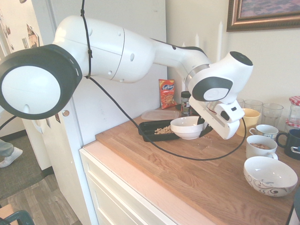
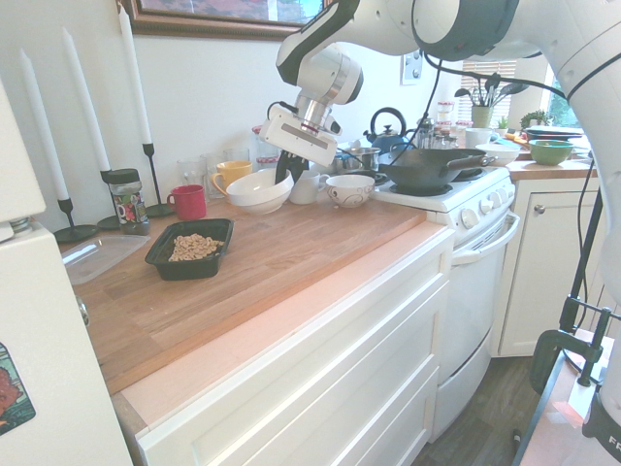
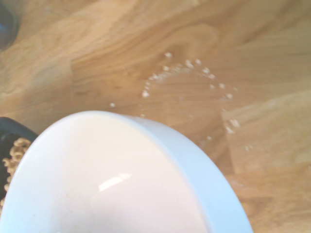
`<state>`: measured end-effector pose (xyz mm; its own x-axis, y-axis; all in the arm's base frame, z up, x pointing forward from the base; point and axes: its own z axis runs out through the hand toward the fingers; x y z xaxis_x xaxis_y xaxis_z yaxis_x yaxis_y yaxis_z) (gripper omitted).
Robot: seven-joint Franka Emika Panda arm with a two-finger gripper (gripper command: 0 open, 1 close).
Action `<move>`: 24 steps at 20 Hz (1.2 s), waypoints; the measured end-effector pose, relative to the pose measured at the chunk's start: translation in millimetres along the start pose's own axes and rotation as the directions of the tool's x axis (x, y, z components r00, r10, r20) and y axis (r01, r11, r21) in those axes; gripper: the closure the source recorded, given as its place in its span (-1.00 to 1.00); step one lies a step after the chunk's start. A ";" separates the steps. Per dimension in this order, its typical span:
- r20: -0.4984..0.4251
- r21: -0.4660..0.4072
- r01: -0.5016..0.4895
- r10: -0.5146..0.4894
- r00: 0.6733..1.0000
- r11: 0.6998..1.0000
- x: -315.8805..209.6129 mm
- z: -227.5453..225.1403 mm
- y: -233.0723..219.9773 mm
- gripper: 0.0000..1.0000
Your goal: Put the cereal into the box
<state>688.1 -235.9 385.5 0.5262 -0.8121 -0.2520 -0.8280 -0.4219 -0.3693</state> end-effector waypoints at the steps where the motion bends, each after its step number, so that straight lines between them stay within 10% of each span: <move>1: 0.004 0.003 -0.006 0.006 1.000 1.000 3.0 2.0 4.6 1.00; 14: 0.016 0.022 -0.078 0.078 0.997 0.997 37.2 39.9 48.8 1.00; 15: 0.014 0.025 -0.081 0.081 0.997 0.996 38.5 39.2 50.2 -1.00; 24: 0.024 0.061 -0.113 0.112 0.993 0.992 54.8 42.6 69.9 -1.00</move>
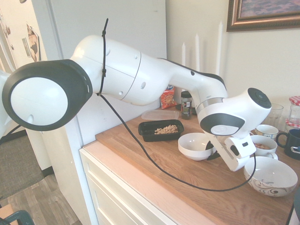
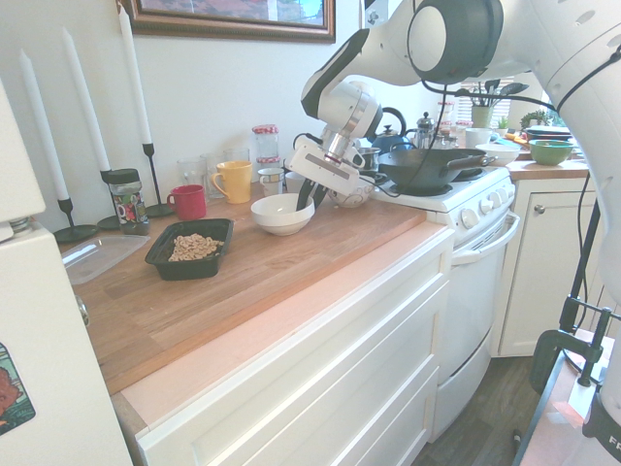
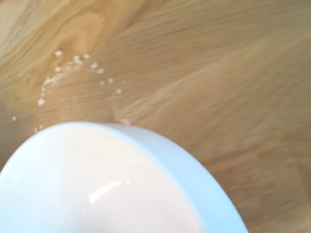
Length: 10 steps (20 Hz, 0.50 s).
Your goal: Put the cereal into the box
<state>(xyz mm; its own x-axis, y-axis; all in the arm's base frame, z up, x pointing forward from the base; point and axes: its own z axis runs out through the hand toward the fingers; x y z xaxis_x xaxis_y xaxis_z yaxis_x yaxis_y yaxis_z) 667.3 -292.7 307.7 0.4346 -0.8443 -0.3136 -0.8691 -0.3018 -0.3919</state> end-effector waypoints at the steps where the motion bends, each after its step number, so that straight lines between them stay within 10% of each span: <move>1: 0.000 0.001 -0.004 0.004 1.000 1.000 1.4 0.4 1.5 -1.00; 10: -0.001 0.005 0.000 0.000 1.000 1.000 1.6 0.6 -1.0 -1.00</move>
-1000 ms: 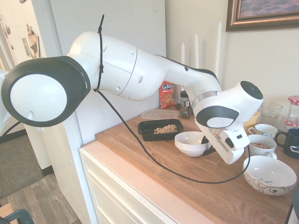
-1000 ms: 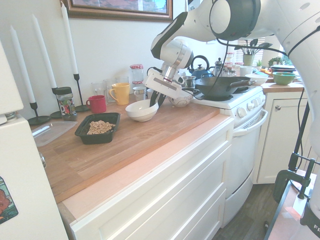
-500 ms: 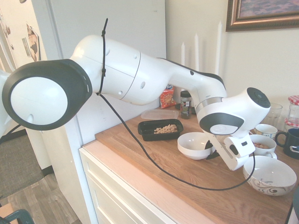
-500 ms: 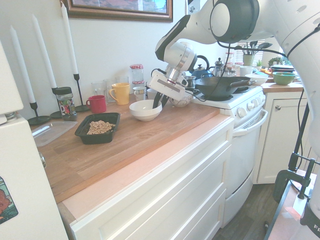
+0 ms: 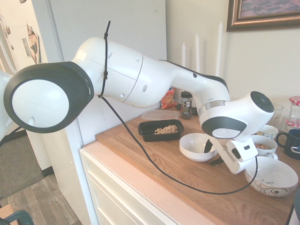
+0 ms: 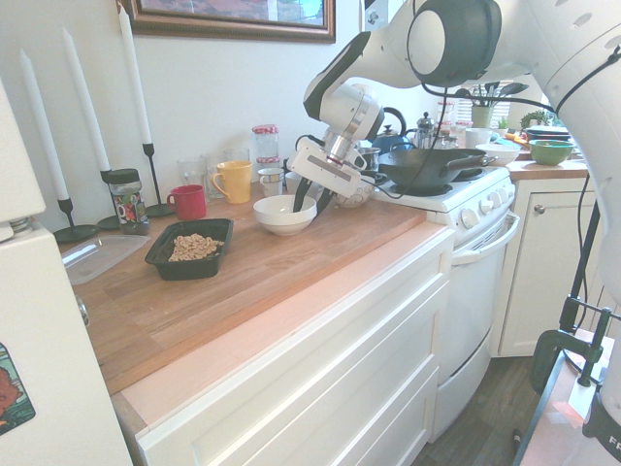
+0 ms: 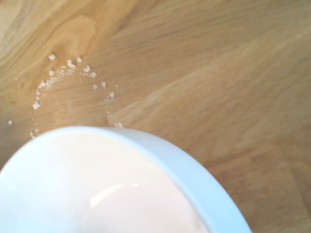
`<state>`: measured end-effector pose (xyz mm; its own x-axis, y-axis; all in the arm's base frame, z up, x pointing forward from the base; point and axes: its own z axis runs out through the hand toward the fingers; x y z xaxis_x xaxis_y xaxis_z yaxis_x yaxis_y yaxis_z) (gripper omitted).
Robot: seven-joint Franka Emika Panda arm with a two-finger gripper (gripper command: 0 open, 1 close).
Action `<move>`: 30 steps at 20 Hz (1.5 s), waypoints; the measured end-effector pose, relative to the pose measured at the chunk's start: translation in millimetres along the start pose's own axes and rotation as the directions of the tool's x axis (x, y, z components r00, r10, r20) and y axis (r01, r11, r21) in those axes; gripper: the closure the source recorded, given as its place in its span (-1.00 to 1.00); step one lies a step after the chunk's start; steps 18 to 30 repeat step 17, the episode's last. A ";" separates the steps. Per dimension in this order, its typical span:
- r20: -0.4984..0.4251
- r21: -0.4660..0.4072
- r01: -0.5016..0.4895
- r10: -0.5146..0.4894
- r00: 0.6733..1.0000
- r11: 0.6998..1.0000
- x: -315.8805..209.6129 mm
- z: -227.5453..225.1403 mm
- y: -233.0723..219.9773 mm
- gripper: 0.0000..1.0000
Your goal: Put the cereal into the box
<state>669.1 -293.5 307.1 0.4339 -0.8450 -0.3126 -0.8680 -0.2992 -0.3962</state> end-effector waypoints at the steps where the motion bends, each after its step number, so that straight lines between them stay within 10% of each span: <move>1: -0.001 0.000 0.001 -0.001 1.000 1.000 -0.1 -0.7 -0.7 -1.00; 16: -0.257 -0.361 0.130 -0.232 0.938 0.924 -71.8 -57.0 -83.8 -1.00; 30: -0.259 -0.373 0.133 -0.241 0.935 0.918 -76.4 -58.5 -87.0 -1.00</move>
